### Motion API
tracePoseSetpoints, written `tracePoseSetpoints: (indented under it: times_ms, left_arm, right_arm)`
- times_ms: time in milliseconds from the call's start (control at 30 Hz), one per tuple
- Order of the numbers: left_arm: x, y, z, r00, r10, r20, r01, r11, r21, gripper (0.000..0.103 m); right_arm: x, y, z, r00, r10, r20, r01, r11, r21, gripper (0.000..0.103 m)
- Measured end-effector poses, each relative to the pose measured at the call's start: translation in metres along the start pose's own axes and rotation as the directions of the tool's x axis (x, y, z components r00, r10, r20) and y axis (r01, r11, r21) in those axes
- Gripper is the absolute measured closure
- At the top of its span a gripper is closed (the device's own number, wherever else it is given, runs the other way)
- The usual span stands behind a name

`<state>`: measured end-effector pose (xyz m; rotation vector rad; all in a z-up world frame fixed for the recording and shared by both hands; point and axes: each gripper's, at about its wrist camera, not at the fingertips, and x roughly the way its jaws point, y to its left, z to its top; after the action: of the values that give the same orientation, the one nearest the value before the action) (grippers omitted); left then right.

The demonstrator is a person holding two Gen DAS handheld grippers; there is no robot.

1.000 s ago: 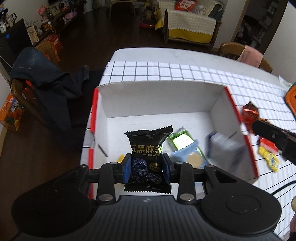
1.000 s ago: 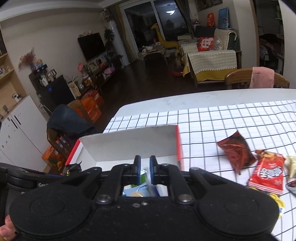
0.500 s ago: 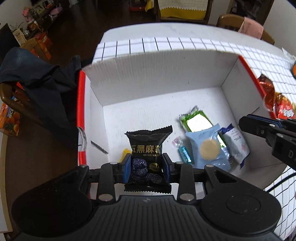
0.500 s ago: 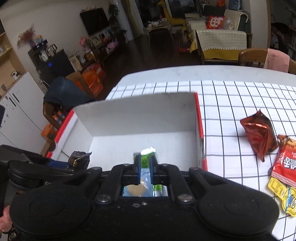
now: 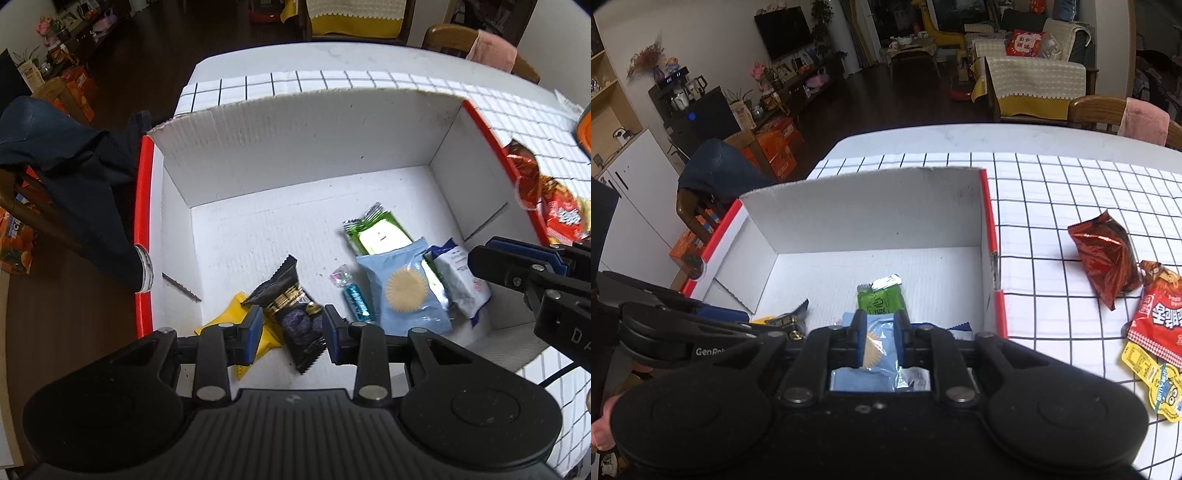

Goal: Organize snacks
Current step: 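Open both tools to drop the two packs into the box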

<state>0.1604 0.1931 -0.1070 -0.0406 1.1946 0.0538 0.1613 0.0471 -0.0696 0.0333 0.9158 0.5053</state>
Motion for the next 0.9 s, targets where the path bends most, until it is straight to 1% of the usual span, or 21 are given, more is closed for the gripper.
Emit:
tracePoseSetpoints:
  times_ms: [167, 233, 367, 467, 600, 700, 867, 900]
  left_arm:
    - [-0.017, -0.002, -0.003, 0.999, -0.011, 0.045, 0.011, 1.000, 0.000, 0.064]
    - [-0.025, -0.003, -0.004, 0.998, -0.018, 0.063, 0.019, 1.000, -0.007, 0.058]
    - [-0.042, -0.008, -0.006, 0.994, -0.033, 0.102, 0.033, 0.999, 0.001, 0.053]
    - [-0.054, -0.013, -0.009, 0.990, -0.043, 0.132, 0.042, 0.999, 0.010, 0.049]
    - [-0.072, -0.020, -0.013, 0.983, -0.054, 0.178, 0.051, 0.998, 0.023, 0.038]
    - [-0.084, -0.025, -0.016, 0.976, -0.056, 0.213, 0.051, 0.998, 0.031, 0.037]
    - [-0.101, -0.036, -0.021, 0.963, -0.070, 0.261, 0.061, 0.997, 0.042, 0.030]
    - [-0.103, -0.039, -0.022, 0.961, -0.074, 0.266, 0.064, 0.997, 0.046, 0.029]
  right_arm:
    - [-0.013, 0.000, 0.002, 0.999, 0.007, 0.031, -0.007, 1.000, 0.011, 0.083]
    - [-0.019, -0.001, 0.001, 0.999, 0.009, 0.043, -0.009, 1.000, 0.018, 0.082]
    - [-0.030, -0.002, 0.002, 0.998, 0.009, 0.061, -0.010, 1.000, 0.024, 0.081]
    - [-0.038, -0.003, 0.000, 0.997, 0.010, 0.078, -0.013, 1.000, 0.027, 0.076]
    - [-0.052, -0.006, -0.002, 0.994, 0.008, 0.105, -0.013, 0.999, 0.045, 0.059]
    - [-0.062, -0.009, -0.004, 0.992, 0.004, 0.128, -0.012, 0.998, 0.058, 0.045]
    - [-0.078, -0.017, -0.008, 0.987, -0.007, 0.160, -0.006, 0.997, 0.075, 0.033]
    - [-0.082, -0.019, -0.009, 0.986, -0.008, 0.165, -0.005, 0.997, 0.081, 0.030]
